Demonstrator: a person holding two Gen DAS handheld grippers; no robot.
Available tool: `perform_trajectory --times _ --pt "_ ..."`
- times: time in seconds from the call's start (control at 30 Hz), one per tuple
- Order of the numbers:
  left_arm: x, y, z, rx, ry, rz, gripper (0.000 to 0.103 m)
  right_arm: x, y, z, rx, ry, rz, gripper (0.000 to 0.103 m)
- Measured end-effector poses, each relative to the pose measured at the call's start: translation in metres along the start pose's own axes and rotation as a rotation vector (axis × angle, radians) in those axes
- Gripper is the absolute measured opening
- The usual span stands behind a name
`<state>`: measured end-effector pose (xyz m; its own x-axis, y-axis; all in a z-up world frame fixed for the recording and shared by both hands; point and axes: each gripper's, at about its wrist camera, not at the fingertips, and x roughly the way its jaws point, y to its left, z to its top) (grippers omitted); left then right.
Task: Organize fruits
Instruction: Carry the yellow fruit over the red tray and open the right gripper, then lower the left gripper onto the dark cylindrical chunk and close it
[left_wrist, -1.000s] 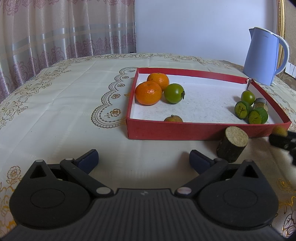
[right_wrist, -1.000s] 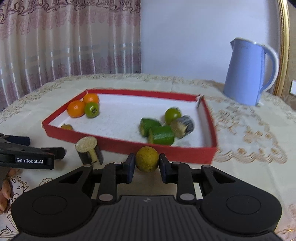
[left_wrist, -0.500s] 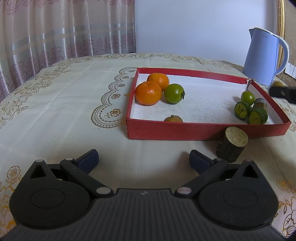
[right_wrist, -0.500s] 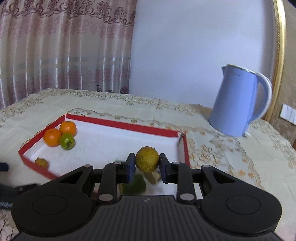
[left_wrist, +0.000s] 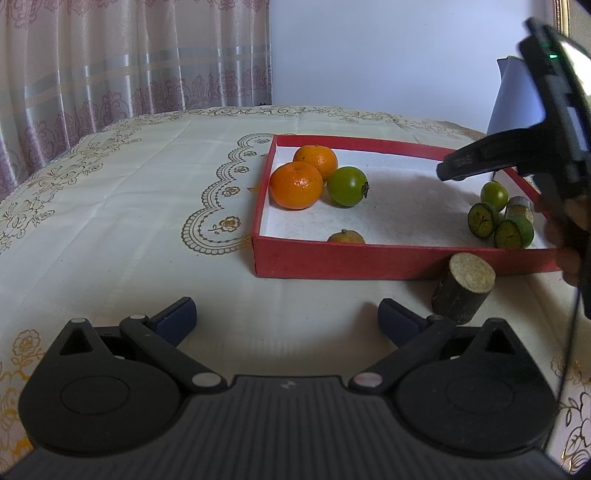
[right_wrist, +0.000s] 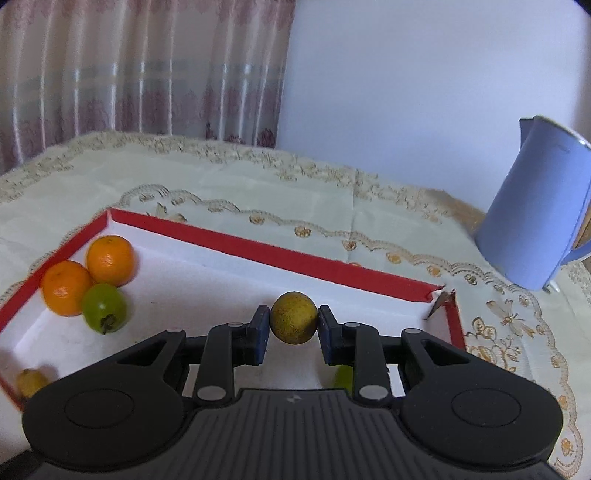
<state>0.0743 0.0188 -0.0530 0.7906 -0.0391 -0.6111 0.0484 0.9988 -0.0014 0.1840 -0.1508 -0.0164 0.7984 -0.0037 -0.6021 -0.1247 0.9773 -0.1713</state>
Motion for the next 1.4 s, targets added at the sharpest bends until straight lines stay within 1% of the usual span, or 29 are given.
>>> perform_trajectory --times 0.13,0.2,0.3,0.43,0.6,0.63,0.67,0.7,0.73,0.77,0.87,1.03,1.13,1.27,1.4 --pt "0.0 0.0 0.0 0.0 0.0 0.0 0.103 0.014 -0.002 0.001 0.026 0.044 0.024 0.027" --pt "0.0 0.0 0.0 0.0 0.0 0.0 0.103 0.018 -0.002 -0.002 0.018 0.057 0.016 0.028" --pt "0.0 0.0 0.0 0.0 0.0 0.0 0.103 0.015 -0.003 -0.002 0.03 0.051 0.022 0.027" --pt "0.0 0.001 0.0 -0.001 0.0 -0.001 0.103 0.018 -0.004 -0.001 0.031 0.064 0.02 0.028" --pt "0.0 0.001 0.0 -0.002 0.0 -0.002 0.103 0.015 -0.003 -0.002 0.024 0.061 0.012 0.034" --pt "0.0 0.001 0.0 -0.002 0.0 -0.002 0.103 0.012 -0.003 -0.003 0.028 0.058 0.015 0.039" --pt "0.0 0.001 0.0 -0.002 0.0 -0.002 0.103 0.009 -0.005 -0.005 0.037 0.049 0.018 0.048" --pt "0.0 0.0 0.0 -0.002 0.0 -0.002 0.103 0.005 -0.007 -0.006 0.049 0.035 0.018 0.053" --pt "0.0 0.001 0.0 -0.002 0.0 -0.002 0.103 -0.001 -0.008 -0.007 0.059 0.014 0.019 0.061" --pt "0.0 0.001 0.0 -0.003 0.0 -0.002 0.103 -0.007 -0.01 -0.008 0.065 -0.007 0.016 0.065" --pt "0.0 0.0 0.0 -0.003 0.0 -0.003 0.103 -0.029 -0.014 -0.013 0.067 -0.06 0.012 0.066" --pt "0.0 0.0 0.0 -0.004 0.0 -0.003 0.103 -0.066 -0.026 -0.033 0.103 -0.095 0.034 0.067" --pt "0.0 0.0 0.0 -0.004 0.0 -0.003 0.103 -0.087 -0.034 -0.051 0.134 -0.114 0.048 0.072" --pt "0.0 0.001 0.0 -0.004 0.0 -0.002 0.103 -0.109 -0.043 -0.076 0.158 -0.115 0.042 0.072" --pt "0.0 0.0 0.0 -0.004 0.0 -0.002 0.103 -0.119 -0.051 -0.099 0.187 -0.087 0.036 0.072"
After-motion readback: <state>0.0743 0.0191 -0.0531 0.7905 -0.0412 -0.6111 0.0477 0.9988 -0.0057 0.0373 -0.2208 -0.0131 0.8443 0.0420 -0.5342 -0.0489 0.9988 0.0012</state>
